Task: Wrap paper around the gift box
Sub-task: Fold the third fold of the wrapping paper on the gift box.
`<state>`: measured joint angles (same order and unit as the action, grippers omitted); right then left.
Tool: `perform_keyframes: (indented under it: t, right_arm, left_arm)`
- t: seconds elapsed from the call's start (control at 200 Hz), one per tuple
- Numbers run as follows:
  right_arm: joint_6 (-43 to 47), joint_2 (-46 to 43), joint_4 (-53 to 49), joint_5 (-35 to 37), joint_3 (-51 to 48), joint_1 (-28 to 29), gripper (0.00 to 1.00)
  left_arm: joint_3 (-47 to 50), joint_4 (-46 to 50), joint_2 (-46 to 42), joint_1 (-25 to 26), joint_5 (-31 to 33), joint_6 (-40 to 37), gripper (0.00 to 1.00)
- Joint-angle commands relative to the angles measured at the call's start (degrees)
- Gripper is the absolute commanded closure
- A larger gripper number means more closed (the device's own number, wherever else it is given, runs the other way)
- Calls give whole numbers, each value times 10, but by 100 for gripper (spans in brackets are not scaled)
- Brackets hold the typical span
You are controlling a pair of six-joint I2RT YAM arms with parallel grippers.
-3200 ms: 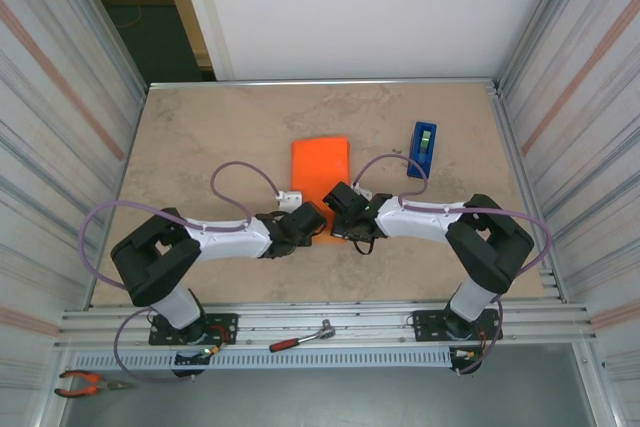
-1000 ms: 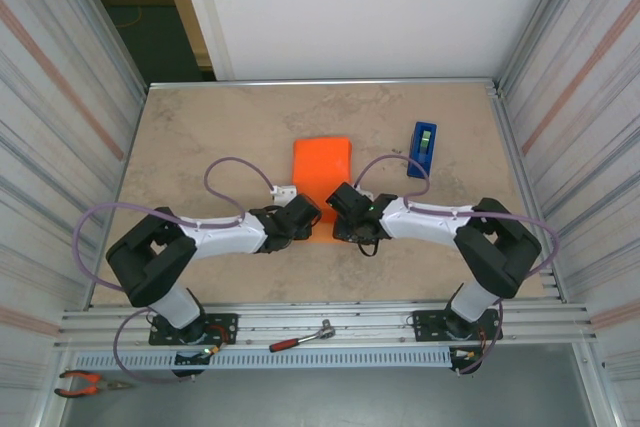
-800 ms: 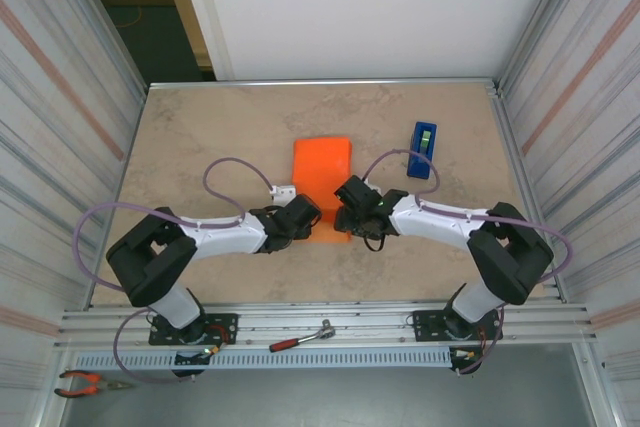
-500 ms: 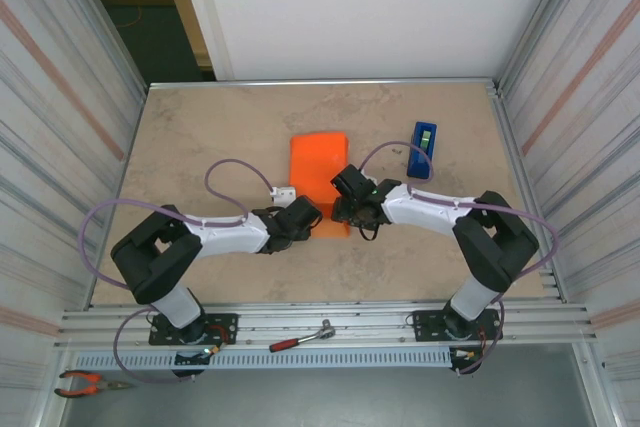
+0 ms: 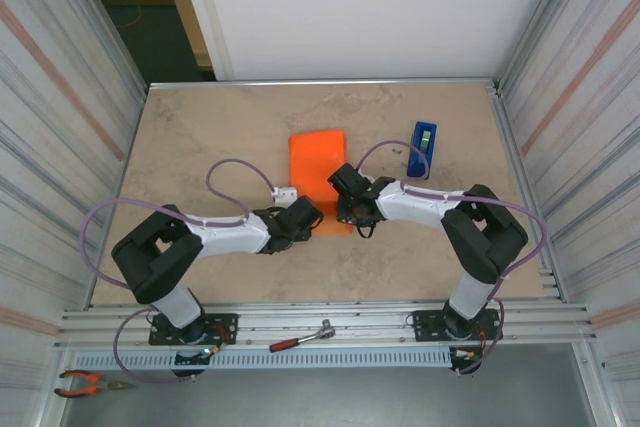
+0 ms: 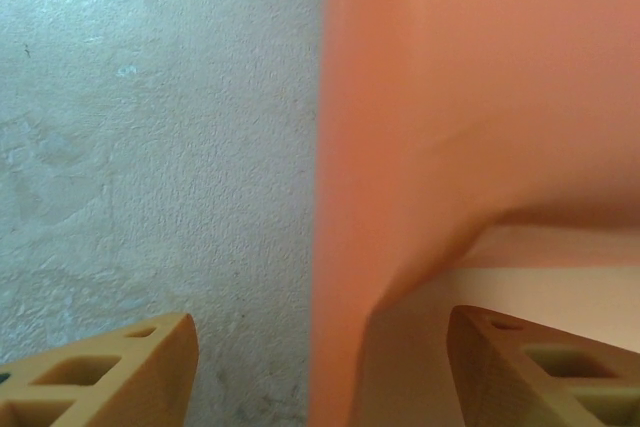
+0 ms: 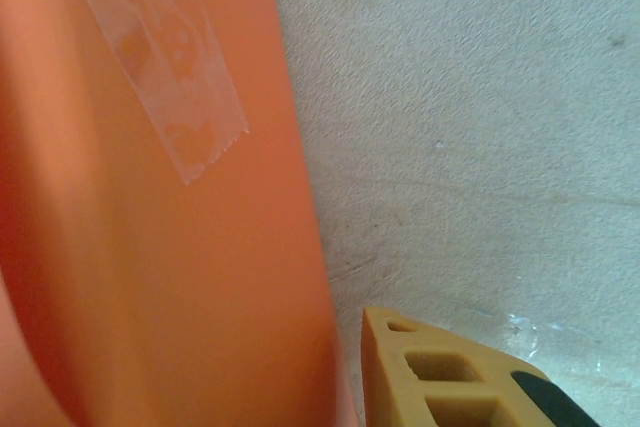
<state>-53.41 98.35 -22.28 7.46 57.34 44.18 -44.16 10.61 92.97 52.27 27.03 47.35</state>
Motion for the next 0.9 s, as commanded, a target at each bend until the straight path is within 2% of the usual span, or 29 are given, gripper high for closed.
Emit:
perform_keyframes:
  t: [0.0, 0.271, 0.536, 0.747, 0.892]
  right_arm:
    - [3, 13, -4, 2, 13, -5, 74]
    - [1, 11, -1, -3, 4, 0, 73]
    - [1, 8, 1, -2, -1, 1, 74]
    - [1, 13, 5, -7, -2, 0, 74]
    - [1, 11, 4, -8, -2, 0, 74]
  left_arm:
    - [-9, 16, -22, 3, 5, -16, 33]
    - [-13, 24, -53, 1, 3, -31, 31]
    - [2, 13, -93, -65, -73, -55, 29]
    - [11, -32, -63, -68, -104, -54, 42]
    - [12, -44, -40, -57, -73, -31, 50]
